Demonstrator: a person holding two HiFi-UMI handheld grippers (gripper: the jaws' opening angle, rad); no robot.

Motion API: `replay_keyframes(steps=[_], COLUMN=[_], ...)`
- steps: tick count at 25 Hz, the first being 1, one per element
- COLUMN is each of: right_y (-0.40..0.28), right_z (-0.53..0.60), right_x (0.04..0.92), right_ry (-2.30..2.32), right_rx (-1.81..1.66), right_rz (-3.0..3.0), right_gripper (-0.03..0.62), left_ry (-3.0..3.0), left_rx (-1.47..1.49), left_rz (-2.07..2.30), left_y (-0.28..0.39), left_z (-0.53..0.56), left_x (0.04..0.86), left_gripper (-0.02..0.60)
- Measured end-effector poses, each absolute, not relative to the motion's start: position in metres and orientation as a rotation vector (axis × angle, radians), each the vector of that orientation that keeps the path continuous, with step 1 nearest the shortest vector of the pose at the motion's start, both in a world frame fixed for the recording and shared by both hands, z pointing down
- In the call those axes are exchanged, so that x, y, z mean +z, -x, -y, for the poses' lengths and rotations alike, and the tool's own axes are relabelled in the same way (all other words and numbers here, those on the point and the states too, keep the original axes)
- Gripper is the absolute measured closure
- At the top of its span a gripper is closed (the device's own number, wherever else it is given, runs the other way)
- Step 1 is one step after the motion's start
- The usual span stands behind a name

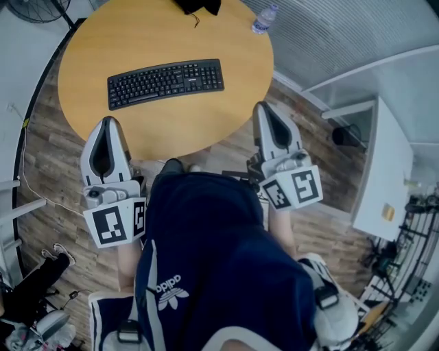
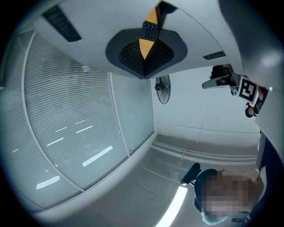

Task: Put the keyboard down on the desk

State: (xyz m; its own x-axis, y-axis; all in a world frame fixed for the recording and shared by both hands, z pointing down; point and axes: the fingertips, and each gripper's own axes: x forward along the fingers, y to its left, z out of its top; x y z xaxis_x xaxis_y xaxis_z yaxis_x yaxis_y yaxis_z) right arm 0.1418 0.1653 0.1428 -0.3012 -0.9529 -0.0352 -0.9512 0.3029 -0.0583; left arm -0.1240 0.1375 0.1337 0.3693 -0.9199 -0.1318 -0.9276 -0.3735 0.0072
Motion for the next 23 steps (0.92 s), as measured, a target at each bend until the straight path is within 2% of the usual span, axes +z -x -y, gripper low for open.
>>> replay_keyframes(steps=[23], right_y=[-0.152], right_z=[-0.171], right_x=[0.152], right_ry=[1.774], right_rx=[-0.06], right_rz=[-2.517], right_gripper=[0.591], left_ry=[2.604], left_rx=[0.165], left_rz=[-1.658], left_y=[0.079], left_z=[-0.14], left_x=[0.135], left_gripper=[0.578])
